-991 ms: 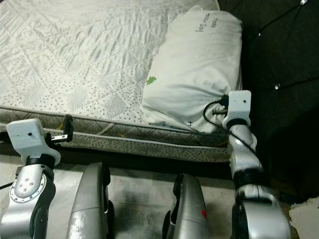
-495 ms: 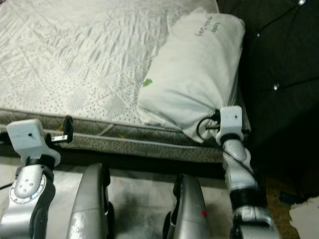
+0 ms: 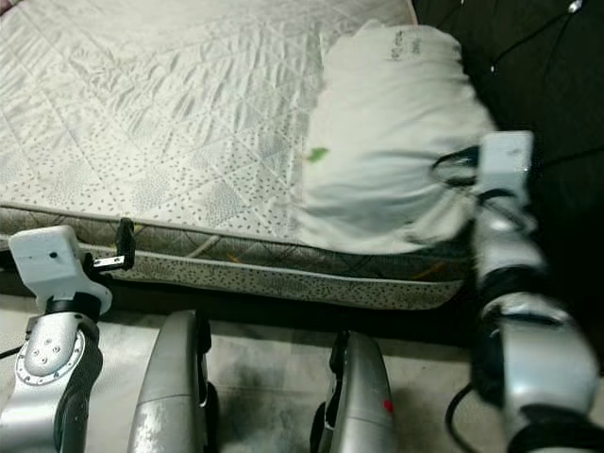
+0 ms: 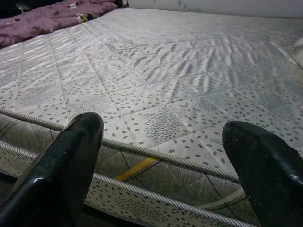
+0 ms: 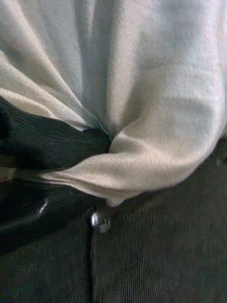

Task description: Clean up the room

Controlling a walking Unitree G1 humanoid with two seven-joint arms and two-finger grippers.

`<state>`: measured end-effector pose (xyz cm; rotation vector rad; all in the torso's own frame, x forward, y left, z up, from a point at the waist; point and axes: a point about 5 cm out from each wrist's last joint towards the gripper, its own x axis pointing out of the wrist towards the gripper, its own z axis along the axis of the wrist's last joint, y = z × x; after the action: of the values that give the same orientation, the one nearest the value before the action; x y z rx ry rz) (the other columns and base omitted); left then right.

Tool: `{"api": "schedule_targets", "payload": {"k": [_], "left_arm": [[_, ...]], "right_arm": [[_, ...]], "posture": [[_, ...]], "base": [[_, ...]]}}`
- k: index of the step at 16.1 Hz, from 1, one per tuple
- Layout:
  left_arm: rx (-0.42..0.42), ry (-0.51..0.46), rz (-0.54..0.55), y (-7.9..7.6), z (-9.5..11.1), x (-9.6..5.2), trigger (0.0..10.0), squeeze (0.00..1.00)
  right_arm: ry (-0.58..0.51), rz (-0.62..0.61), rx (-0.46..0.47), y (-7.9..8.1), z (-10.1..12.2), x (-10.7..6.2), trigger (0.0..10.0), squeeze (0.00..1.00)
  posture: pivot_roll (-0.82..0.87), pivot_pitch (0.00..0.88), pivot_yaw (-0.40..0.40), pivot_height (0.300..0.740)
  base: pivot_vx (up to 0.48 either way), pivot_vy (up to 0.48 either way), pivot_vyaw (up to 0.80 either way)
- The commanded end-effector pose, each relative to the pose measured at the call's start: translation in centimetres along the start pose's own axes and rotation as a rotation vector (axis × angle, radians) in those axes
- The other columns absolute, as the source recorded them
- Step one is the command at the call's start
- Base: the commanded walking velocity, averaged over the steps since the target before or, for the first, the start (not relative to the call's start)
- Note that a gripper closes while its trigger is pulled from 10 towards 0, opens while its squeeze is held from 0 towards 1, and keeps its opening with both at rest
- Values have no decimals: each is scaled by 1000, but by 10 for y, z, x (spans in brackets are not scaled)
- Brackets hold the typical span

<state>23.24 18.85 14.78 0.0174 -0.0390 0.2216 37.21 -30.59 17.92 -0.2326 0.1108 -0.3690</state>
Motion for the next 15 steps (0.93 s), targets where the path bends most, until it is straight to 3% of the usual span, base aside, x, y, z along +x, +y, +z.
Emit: {"api": "schedule_targets", "payload": {"k": [1,4,7,11,15], "left_arm": [[10,0,6,1,0,0,10000,0],[10,3,2,1,0,0,10000,0],[10,4,3,1,0,-1,10000,0],[11,13,0,1,-2,-3,10000,0],[5,18,-10,-3,-4,-3,10000,0]], "right_arm": [[-66,-111,36,-27,25,4,0,0],[-49,-99,33,-29,21,4,0,0],[-40,-68,-15,-23,0,-1,0,0],[5,-49,-72,-26,-36,-13,0,0],[21,11,-72,-6,-63,-26,0,0]], "posture": [[201,71,-74,542],[200,71,-69,542],[199,78,-68,542],[188,84,-63,542],[179,90,-62,542]], "base": [[0,0,0],[0,0,0],[0,0,0],[0,0,0],[0,0,0]]}}
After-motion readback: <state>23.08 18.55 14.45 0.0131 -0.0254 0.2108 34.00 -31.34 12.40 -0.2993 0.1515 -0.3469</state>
